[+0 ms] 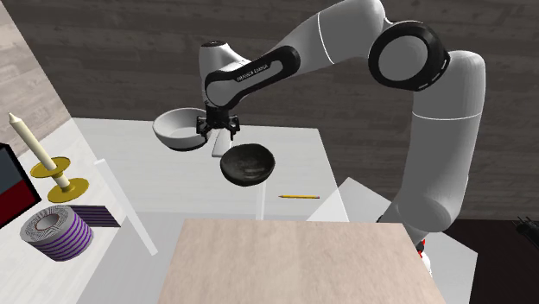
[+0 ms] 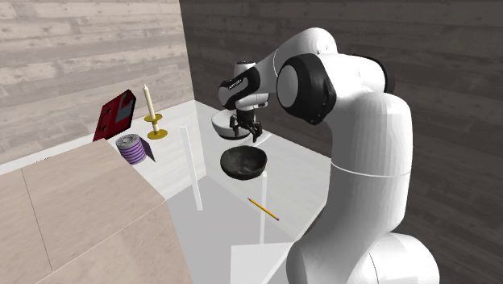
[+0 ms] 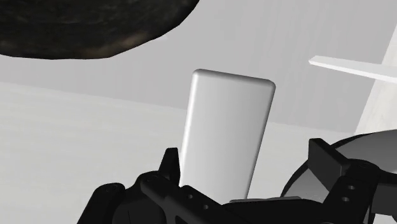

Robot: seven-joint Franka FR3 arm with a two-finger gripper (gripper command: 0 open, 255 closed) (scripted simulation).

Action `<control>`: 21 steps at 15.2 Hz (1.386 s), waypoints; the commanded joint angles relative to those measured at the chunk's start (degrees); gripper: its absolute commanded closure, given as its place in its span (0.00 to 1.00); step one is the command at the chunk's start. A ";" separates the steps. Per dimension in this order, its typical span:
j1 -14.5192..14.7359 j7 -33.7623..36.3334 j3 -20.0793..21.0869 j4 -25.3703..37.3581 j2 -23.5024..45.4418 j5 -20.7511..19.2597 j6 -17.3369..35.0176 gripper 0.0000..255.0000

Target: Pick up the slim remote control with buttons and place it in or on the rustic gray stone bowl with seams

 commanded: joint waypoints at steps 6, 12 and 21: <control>0.30 0.43 -0.49 -0.68 3.22 -0.13 0.64 0.00; 1.52 2.03 -0.20 0.90 4.16 -0.54 -0.05 1.00; -0.12 1.63 -1.28 8.07 5.57 0.64 -4.38 0.00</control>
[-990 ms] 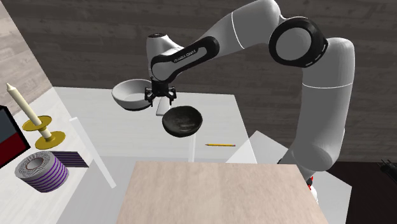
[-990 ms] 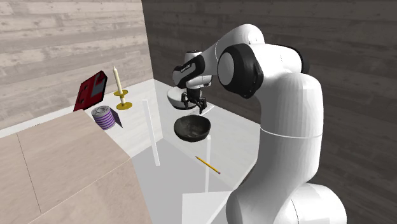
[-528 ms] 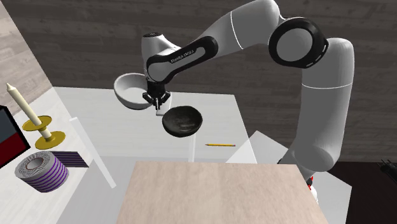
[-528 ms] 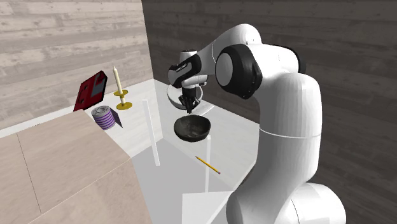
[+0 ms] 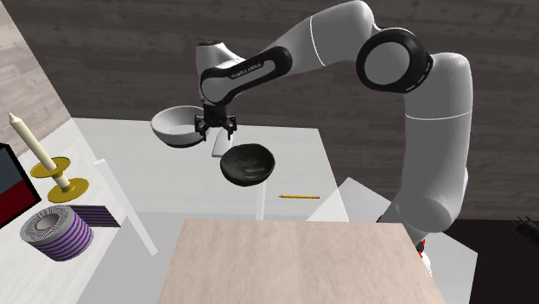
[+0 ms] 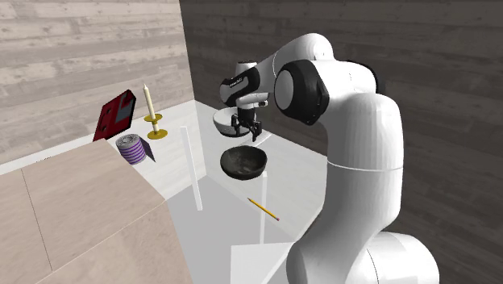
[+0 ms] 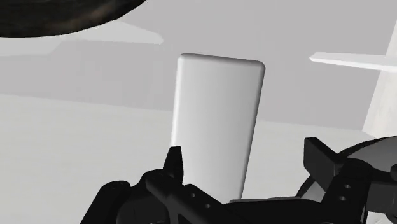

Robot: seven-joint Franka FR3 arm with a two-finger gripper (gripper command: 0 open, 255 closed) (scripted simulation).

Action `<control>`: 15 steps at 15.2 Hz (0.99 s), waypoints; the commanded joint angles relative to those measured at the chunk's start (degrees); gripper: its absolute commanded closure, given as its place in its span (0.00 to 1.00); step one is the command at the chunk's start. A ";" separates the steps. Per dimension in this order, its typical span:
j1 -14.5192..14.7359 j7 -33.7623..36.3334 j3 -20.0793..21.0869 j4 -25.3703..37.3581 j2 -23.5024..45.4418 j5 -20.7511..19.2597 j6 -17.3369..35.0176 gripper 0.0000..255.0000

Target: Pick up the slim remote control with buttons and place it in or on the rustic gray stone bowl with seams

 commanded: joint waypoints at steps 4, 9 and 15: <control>-2.26 0.13 -2.43 10.01 5.84 0.73 -5.41 0.00; 1.52 -1.85 -10.25 14.65 8.94 5.18 -6.92 0.00; 9.27 -5.31 -20.35 12.76 10.41 11.65 -3.56 0.00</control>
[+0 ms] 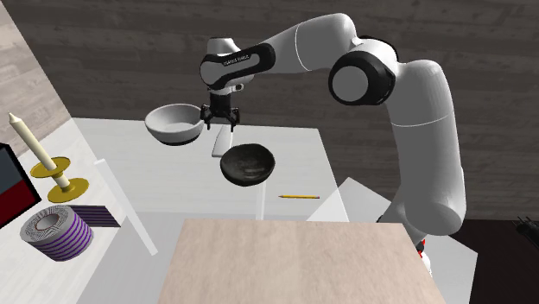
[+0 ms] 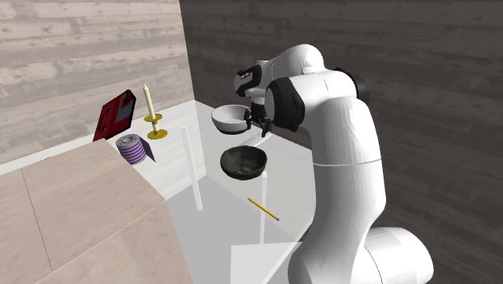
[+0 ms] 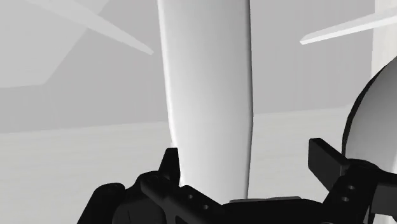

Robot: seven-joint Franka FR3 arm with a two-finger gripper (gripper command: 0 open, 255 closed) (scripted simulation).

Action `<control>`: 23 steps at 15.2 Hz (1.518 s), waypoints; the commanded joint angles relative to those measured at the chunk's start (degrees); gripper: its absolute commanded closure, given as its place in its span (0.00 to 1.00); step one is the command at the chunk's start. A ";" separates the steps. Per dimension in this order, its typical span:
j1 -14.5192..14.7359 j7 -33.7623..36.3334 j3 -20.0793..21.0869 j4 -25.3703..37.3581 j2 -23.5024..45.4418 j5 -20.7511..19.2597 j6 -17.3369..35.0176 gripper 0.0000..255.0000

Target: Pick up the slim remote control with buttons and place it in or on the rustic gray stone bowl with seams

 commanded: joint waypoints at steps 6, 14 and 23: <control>0.44 -0.61 -1.93 -0.33 2.62 -3.93 2.63 0.00; 0.65 -0.34 -1.90 0.51 3.18 -4.05 2.29 1.00; 1.16 0.83 -2.40 -0.69 -0.12 -4.64 1.36 0.00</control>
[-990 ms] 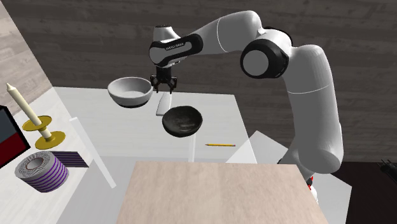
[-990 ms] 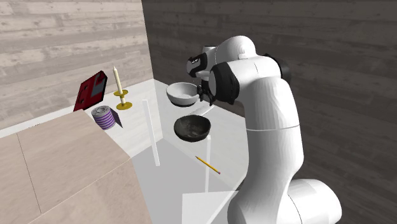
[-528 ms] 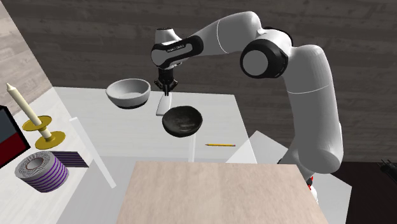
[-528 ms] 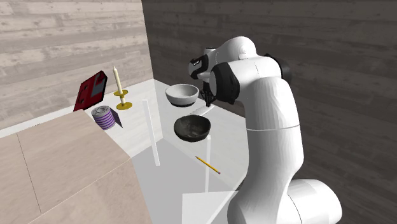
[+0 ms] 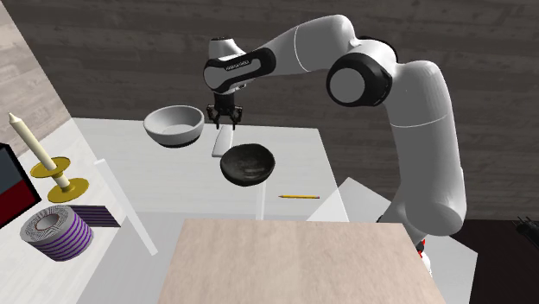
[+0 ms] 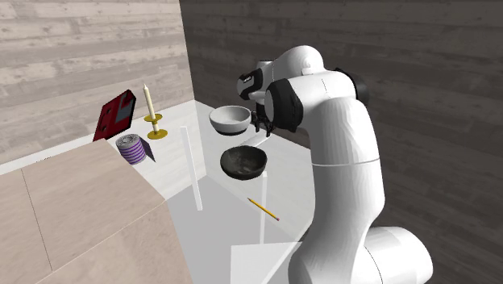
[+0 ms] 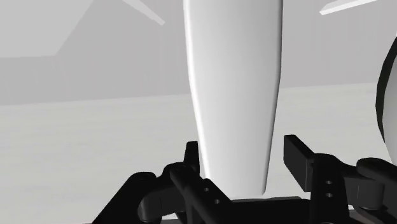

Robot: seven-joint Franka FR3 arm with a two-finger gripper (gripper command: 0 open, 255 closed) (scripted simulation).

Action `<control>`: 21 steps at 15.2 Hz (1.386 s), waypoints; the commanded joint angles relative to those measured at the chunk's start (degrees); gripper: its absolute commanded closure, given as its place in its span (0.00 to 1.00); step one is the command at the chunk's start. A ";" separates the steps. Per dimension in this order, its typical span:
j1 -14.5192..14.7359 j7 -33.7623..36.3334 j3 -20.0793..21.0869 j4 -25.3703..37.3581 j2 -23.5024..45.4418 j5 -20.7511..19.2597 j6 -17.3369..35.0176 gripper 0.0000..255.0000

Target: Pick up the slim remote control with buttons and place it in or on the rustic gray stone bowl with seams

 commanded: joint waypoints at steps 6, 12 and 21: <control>3.87 5.23 0.31 -7.46 -5.24 -1.36 0.68 0.00; 3.84 5.12 0.40 -9.28 -3.57 -1.19 4.16 0.00; 3.84 5.12 0.40 -9.26 -3.56 -1.19 4.15 1.00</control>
